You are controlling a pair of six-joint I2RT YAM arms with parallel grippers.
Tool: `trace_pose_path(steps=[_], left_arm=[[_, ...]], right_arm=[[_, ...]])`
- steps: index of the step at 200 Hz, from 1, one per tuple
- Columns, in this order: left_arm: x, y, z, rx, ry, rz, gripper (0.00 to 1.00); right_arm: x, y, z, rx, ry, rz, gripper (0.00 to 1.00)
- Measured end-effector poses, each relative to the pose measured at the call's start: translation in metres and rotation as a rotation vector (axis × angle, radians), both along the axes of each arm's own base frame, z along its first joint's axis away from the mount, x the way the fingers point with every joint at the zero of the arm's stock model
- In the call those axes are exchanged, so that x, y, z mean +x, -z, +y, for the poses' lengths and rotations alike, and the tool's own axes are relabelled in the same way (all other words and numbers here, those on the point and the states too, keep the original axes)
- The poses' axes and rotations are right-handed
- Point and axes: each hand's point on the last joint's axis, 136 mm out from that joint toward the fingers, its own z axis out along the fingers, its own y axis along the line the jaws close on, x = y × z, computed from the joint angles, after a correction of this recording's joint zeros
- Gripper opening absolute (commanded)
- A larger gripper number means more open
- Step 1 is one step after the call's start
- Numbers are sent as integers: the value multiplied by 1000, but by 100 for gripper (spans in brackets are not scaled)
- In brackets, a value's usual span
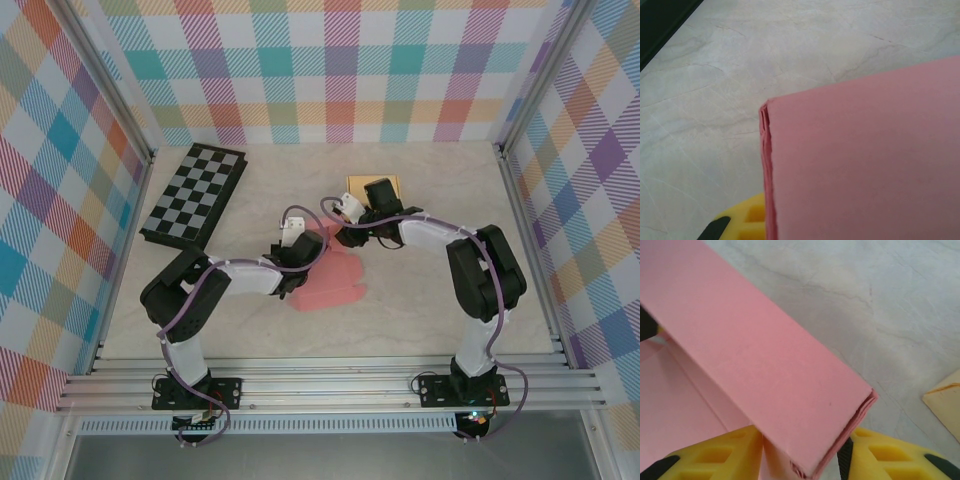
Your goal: Fold the paper box
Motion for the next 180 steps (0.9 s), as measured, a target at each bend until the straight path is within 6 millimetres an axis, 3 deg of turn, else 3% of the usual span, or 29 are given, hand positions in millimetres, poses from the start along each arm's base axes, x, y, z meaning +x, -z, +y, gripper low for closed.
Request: trace_pose_path(steps=[57, 102, 180], left_arm=[[2, -6, -7, -6, -26, 76, 5], [2, -6, -14, -38, -49, 127, 5], [-2, -2, -28, -125, -36, 187, 5]], right_arm=[[14, 6, -4, -36, 202, -46, 31], [20, 8, -18, -108, 443, -72, 31], [20, 10, -44, -176, 855, 62, 30]])
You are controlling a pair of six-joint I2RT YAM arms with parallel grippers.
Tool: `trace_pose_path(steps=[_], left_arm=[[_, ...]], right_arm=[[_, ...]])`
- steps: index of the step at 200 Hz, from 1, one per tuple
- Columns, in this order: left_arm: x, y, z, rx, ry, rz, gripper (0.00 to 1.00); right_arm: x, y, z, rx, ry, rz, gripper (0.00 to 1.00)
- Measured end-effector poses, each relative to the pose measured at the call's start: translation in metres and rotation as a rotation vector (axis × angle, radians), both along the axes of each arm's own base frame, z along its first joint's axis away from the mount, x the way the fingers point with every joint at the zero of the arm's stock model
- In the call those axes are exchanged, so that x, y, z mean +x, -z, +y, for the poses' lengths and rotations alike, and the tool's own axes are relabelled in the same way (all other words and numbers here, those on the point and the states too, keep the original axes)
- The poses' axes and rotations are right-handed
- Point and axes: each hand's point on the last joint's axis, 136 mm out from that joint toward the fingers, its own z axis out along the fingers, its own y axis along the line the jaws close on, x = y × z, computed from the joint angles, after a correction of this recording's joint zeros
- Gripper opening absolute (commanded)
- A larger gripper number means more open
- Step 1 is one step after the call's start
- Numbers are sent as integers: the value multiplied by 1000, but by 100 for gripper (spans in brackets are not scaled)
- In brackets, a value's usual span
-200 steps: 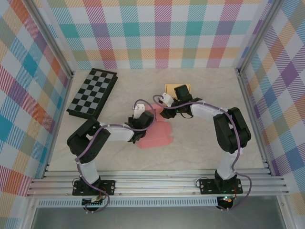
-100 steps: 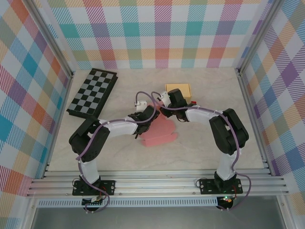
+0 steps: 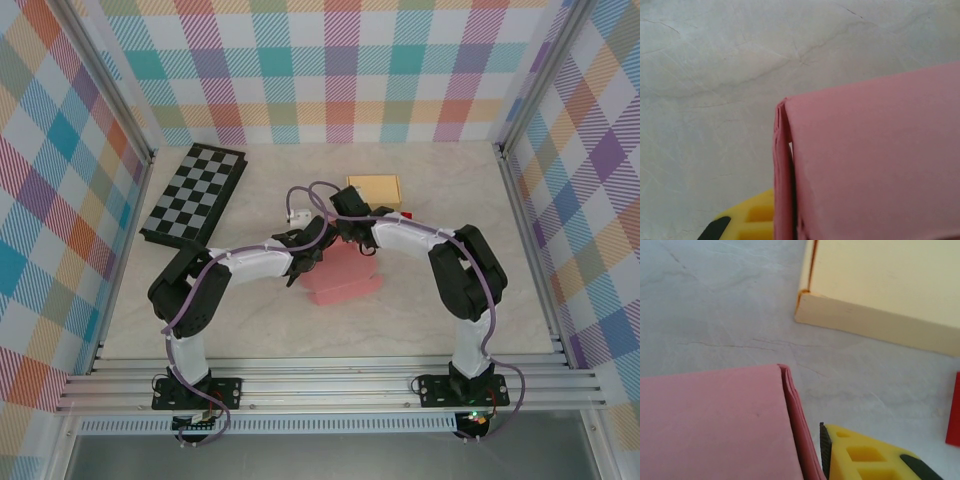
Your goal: Fold the paper box
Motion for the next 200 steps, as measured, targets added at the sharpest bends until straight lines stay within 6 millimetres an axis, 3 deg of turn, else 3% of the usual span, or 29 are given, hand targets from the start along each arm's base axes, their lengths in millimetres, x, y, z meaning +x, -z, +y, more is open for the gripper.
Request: trace_pose_path(steps=[51, 138, 200], left_arm=[[-3, 2, -2, -12, 4, 18, 5], [-1, 7, 7, 0, -28, 44, 5], [-1, 8, 7, -20, -38, 52, 5]], right_arm=[[-5, 3, -3, 44, 84, 23, 36], [-32, 8, 19, 188, -90, 133, 44], [-46, 34, 8, 151, -116, 161, 43]])
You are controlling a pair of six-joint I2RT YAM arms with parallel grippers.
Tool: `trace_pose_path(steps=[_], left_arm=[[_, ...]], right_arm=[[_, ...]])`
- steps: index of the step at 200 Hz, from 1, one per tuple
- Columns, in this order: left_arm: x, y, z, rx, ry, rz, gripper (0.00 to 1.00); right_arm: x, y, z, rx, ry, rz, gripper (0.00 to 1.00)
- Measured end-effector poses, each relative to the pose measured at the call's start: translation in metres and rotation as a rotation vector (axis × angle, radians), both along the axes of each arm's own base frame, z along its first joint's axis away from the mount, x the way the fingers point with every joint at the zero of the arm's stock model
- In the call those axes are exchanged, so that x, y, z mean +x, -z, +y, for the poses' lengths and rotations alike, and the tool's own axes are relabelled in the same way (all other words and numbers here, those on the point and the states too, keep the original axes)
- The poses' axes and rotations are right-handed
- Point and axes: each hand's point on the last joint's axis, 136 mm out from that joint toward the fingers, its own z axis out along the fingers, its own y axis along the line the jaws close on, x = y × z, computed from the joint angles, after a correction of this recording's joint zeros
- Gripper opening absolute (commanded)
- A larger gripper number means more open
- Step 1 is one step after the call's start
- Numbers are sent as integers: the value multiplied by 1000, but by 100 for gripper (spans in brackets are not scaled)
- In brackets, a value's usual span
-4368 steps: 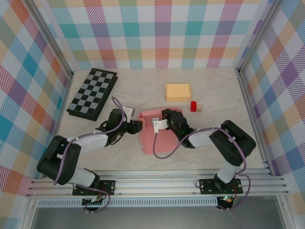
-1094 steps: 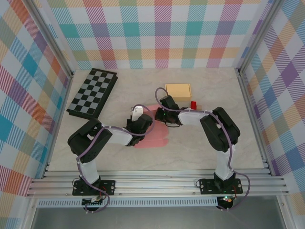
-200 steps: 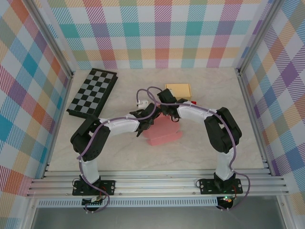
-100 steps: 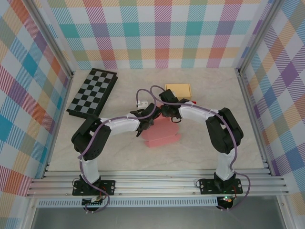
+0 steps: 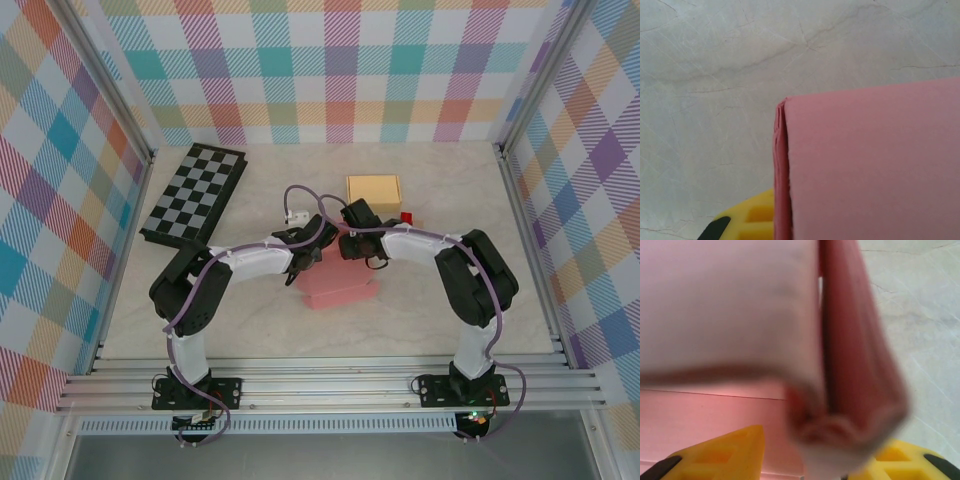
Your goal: Fold the paper box
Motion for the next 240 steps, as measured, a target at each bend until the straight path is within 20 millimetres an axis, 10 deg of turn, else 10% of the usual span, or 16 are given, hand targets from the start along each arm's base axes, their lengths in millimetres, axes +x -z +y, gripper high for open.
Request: trace_pose_path(steps=[78, 135, 240], left_arm=[[0, 0, 0, -4, -3, 1, 5], [2, 0, -10, -51, 15, 13, 5], [6, 1, -16, -86, 12, 13, 5]], right_arm=[[18, -6, -13, -59, 67, -99, 39], [25, -7, -17, -132, 113, -137, 12], [11, -17, -15, -96, 198, -137, 16]])
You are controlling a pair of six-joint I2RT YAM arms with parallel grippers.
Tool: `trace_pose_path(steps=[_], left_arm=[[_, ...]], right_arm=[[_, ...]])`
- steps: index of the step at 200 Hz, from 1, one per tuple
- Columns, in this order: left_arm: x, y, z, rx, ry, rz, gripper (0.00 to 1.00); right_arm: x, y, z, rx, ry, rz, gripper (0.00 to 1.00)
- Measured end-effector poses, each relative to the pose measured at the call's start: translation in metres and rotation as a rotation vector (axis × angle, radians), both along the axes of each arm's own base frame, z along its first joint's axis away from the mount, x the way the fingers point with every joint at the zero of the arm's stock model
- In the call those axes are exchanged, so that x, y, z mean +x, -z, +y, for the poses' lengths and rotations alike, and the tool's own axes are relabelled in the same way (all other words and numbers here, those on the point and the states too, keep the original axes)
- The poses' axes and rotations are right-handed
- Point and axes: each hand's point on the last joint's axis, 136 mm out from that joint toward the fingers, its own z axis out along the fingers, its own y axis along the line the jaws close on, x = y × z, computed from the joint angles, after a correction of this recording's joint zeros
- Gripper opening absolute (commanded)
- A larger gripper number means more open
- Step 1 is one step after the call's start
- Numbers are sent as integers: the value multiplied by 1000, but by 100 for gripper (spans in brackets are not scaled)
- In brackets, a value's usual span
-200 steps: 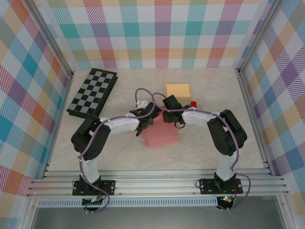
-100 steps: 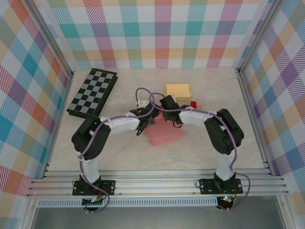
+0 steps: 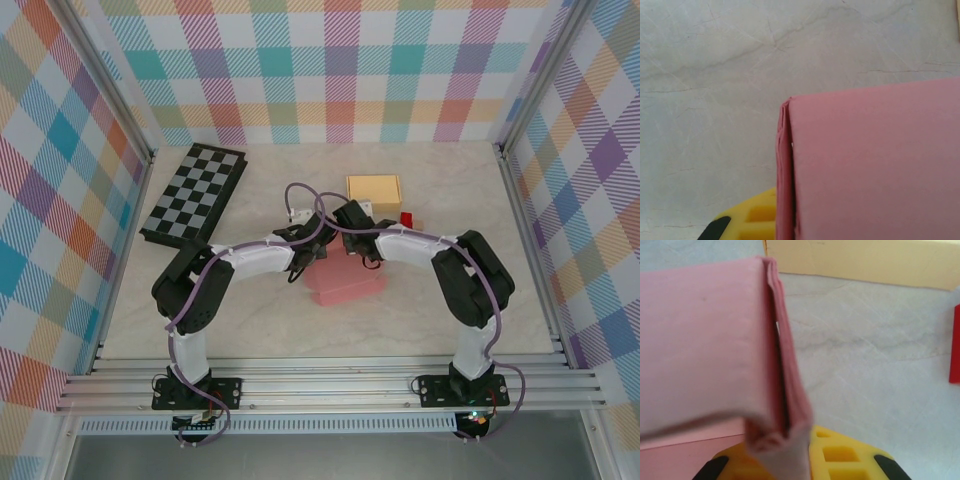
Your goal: Fold the paper box
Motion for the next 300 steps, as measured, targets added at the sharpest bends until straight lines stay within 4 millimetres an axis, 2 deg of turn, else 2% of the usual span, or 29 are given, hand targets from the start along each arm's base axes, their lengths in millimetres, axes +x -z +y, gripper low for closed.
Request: trace_pose_path(steps=[48, 75, 114, 147, 167, 201, 237, 257, 300], left_arm=[[1, 0, 12, 42, -34, -6, 5], [2, 0, 15, 46, -40, -6, 5], [2, 0, 15, 49, -28, -8, 5], [1, -1, 15, 54, -7, -19, 5], [0, -1, 16, 45, 8, -37, 5], [-6, -2, 22, 43, 39, -76, 6], [-11, -2, 33, 66, 51, -127, 6], [-12, -3, 38, 73, 50, -151, 6], [-12, -4, 40, 86, 54, -174, 6]], right_arm=[[-15, -14, 20, 153, -3, 20, 26], [-24, -16, 24, 213, -3, 46, 33], [-32, -38, 15, 313, 0, 56, 44], [-36, -63, -4, 377, -3, 41, 51], [-32, -79, -12, 408, -9, 17, 51], [-21, -92, -21, 451, -11, 21, 51], [1, -118, -6, 510, -57, 1, 47], [3, -116, 5, 540, -85, 23, 44], [-2, -89, 19, 576, -108, 129, 42]])
